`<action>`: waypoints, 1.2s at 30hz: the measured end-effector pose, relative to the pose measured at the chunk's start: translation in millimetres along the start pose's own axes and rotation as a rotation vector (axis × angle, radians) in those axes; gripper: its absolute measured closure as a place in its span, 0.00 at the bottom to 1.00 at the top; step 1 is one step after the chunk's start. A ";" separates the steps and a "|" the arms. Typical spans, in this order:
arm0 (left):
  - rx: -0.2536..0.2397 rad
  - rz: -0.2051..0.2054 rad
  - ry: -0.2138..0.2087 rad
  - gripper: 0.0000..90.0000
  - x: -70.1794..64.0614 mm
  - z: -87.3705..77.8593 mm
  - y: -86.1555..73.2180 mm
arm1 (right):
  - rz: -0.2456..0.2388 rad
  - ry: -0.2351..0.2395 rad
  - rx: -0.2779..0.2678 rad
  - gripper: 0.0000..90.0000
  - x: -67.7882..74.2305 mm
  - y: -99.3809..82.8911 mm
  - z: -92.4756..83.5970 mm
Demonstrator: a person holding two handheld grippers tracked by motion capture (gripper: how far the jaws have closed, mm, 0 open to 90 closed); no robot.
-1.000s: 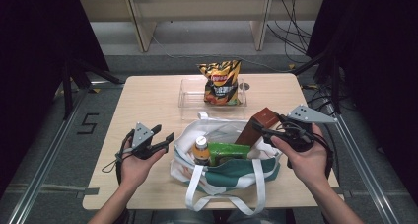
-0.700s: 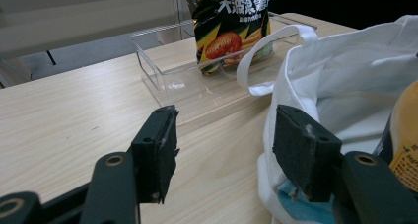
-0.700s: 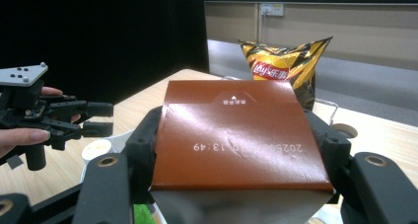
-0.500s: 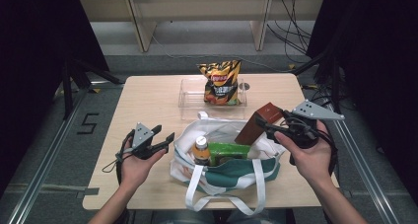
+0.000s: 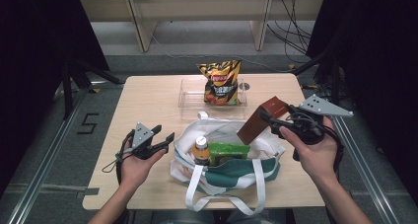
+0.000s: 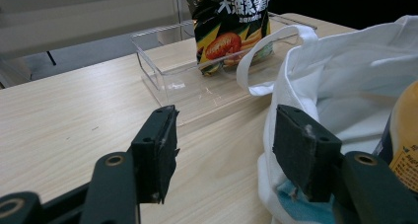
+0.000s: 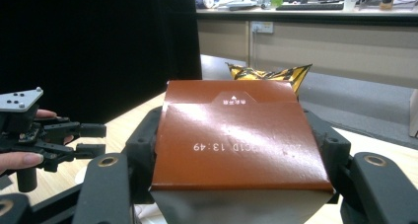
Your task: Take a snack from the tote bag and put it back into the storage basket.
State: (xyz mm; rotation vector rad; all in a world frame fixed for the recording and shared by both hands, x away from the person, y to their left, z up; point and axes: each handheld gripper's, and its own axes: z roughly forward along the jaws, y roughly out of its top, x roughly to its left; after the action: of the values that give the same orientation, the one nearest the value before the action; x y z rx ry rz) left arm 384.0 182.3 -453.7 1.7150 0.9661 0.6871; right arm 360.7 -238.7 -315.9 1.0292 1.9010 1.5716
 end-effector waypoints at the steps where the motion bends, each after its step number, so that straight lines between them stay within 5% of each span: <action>1: 0.000 -0.001 0.000 0.47 0.0 0.0 -0.1 | -0.003 0.004 -0.010 0.43 -0.6 1.0 0.9; 36: 0.000 0.000 -0.001 0.47 0.0 0.2 -0.1 | -0.012 -0.030 -0.043 0.43 -7.5 27.1 11.9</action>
State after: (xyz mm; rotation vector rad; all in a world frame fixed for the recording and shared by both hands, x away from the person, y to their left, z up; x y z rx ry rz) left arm 384.1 182.2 -453.9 1.7150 0.9653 0.6858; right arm 381.0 -235.5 -293.4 1.0157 1.8422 1.5743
